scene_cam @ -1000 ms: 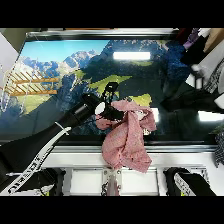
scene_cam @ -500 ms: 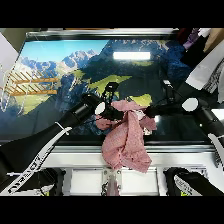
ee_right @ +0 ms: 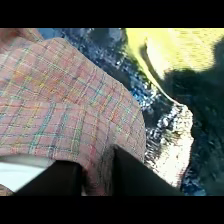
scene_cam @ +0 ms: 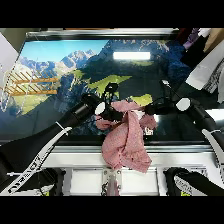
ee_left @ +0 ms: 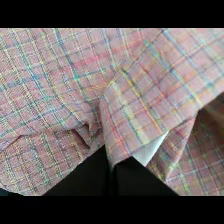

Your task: Fold the clothes and pants, and hang the long-sleeved shirts on hangers.

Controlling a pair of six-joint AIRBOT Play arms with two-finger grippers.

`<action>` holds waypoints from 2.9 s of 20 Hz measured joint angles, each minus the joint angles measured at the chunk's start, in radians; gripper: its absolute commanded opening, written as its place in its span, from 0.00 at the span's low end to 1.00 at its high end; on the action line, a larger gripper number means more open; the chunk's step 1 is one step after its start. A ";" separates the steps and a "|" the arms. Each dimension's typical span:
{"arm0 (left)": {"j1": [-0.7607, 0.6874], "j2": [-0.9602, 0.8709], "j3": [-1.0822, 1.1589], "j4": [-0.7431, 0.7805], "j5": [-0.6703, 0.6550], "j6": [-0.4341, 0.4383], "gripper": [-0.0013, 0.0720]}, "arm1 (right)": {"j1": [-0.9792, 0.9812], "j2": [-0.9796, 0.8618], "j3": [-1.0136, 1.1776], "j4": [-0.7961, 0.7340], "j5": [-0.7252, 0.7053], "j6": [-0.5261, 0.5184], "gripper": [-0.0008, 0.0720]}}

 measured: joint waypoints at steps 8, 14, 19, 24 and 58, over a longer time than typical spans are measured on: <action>0.002 -0.001 0.183 0.031 -0.120 0.054 0.04 | 0.004 0.024 0.048 -0.053 0.032 0.004 0.04; -0.008 0.005 0.720 0.117 -0.387 0.174 0.04 | 0.004 0.255 0.457 -0.141 0.222 0.031 0.04; -0.079 0.190 0.823 0.121 -0.305 0.201 0.04 | 0.004 0.451 0.732 -0.138 0.299 0.089 0.04; -0.143 0.408 0.671 0.120 -0.157 0.174 0.04 | 0.005 0.525 0.795 -0.121 0.444 0.180 0.04; 0.184 0.265 0.118 -0.327 -0.368 0.320 0.04 | 0.269 0.175 0.543 -0.391 0.818 0.419 0.04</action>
